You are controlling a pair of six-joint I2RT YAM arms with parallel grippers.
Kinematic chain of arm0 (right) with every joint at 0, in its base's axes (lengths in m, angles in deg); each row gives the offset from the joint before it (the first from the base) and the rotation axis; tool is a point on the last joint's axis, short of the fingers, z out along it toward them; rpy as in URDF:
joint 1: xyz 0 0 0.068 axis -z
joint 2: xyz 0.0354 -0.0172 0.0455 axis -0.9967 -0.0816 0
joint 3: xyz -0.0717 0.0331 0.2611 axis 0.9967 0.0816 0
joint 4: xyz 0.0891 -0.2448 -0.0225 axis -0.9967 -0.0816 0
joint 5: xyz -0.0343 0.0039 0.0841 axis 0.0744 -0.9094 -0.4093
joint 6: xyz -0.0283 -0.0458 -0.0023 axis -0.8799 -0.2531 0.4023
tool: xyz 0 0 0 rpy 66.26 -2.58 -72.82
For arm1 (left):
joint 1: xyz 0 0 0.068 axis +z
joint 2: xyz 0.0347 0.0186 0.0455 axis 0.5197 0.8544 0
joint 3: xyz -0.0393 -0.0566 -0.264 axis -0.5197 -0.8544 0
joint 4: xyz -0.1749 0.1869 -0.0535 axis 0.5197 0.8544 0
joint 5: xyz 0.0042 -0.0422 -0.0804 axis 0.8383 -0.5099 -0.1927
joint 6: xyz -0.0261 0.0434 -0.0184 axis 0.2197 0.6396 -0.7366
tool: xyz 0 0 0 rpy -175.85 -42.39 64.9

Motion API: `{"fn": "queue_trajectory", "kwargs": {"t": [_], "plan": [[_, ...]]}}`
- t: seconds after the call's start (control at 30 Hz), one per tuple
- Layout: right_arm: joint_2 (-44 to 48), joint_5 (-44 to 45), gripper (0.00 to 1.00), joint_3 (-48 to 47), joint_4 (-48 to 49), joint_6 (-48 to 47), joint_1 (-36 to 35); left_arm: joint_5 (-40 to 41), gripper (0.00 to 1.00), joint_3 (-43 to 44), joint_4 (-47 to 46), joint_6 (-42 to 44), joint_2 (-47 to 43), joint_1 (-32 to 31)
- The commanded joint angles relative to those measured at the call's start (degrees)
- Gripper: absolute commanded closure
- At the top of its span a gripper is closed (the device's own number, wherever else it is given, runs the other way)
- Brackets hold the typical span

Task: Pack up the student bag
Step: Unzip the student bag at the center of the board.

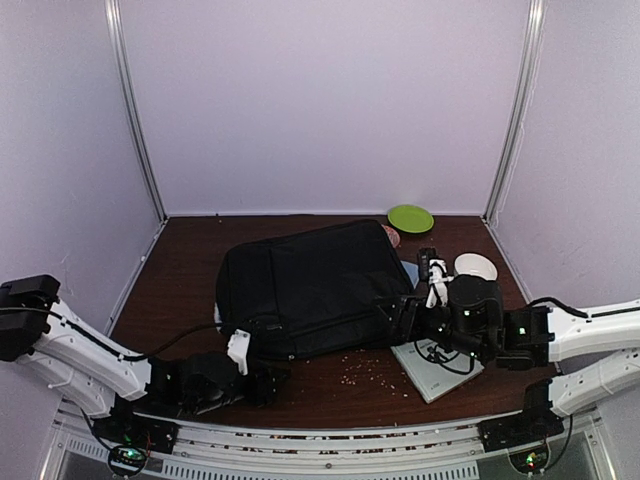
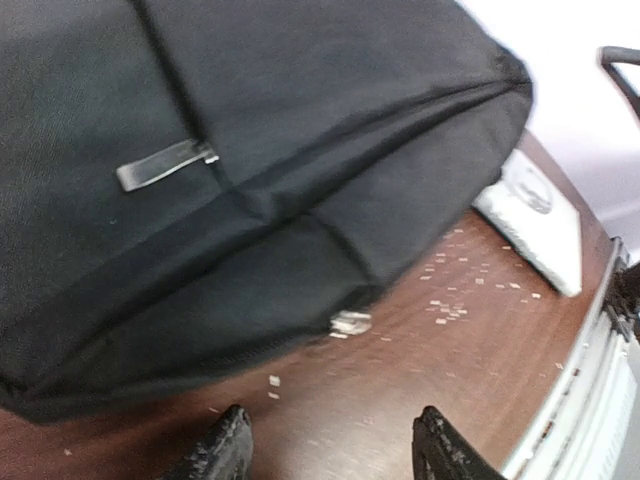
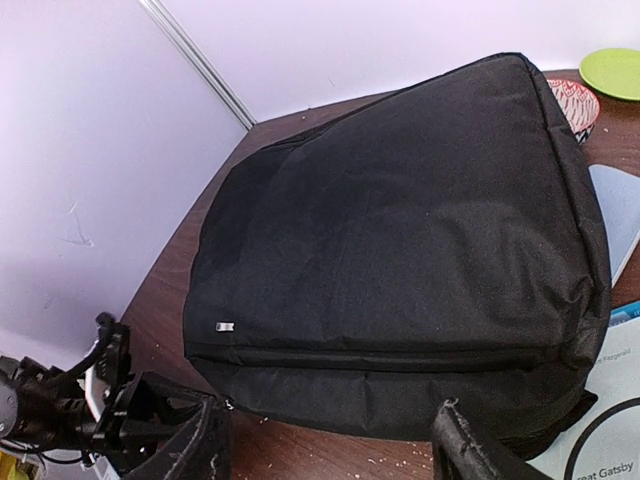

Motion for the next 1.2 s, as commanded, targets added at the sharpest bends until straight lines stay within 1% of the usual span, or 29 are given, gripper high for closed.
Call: {"fn": "queue_trajectory", "kwargs": {"t": [0.0,0.1,0.43,0.73,1.17], "plan": [[2.51,-0.84,0.33,-0.56,-3.57,-3.41,-0.32,-9.56,0.47,-1.39,-14.19,-1.72,6.88,4.45],[3.46,-1.01,0.32,-0.32,-3.92,-4.29,-0.34,-10.69,0.48,1.60,-13.47,-1.64,10.00,4.73],[2.51,-2.36,0.33,0.91,0.08,-4.82,-0.32,-11.40,0.49,2.02,-16.09,2.47,11.00,6.60],[0.08,-2.82,0.34,-0.76,0.71,-5.86,-0.30,-12.70,0.56,1.81,-21.35,3.71,14.06,8.44],[-0.61,-2.26,0.34,-1.69,-0.25,-5.76,-0.29,-15.02,0.68,2.39,-24.51,5.94,15.99,9.70]]}}
